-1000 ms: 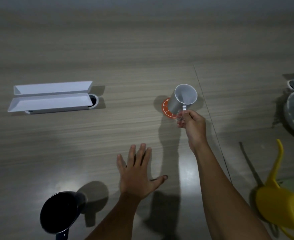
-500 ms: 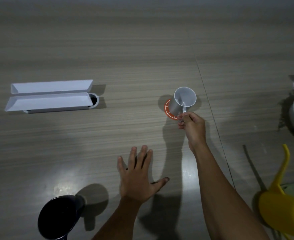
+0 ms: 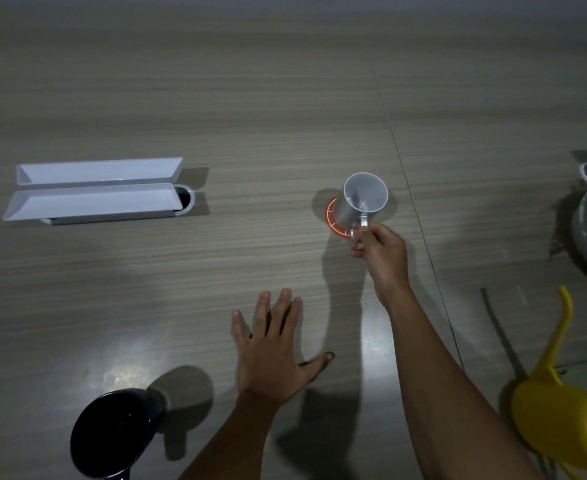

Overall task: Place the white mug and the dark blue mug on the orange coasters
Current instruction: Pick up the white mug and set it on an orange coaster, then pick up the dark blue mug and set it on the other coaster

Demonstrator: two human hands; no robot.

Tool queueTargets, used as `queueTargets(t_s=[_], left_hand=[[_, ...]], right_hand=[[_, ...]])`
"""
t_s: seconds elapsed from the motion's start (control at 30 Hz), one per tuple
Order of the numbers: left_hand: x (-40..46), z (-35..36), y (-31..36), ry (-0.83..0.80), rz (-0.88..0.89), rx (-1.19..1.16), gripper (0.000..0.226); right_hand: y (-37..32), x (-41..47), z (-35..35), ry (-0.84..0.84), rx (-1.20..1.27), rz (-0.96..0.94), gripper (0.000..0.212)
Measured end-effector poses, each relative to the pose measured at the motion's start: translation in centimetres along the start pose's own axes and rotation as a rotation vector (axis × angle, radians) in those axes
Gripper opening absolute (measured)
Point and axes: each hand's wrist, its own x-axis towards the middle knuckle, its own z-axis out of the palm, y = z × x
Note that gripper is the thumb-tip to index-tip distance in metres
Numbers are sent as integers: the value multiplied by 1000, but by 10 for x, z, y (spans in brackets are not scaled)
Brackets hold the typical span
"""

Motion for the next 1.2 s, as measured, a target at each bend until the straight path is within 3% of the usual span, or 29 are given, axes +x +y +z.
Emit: queueTargets(t_s=[0.07,0.27,0.63,0.8,0.97,1.07,1.2], left_hand=[[0,0,0,9,4,6,104],[-4,1,-3,13,8,-17,101],[-138,12,-68,59,205,-48,63],[-192,8,-103,50,215,-208,56],[-245,9,-142,182,23,-516,39],[-262,-1,-153,281,-193,-798,25],[-261,-24,-155,355,-347,-1078,27]], right_hand=[[-1,-9,-4,4,-22,-15,8],[7,-68,-19,75,-115,0,14],[61,-215,7,-233,-594,-93,26],[95,-274,39,-380,-801,-355,59],[133,-313,49,-510,-1066,-420,76],[137,-315,49,-498,-1147,-442,78],[133,-319,54,-478,-1155,-417,78]])
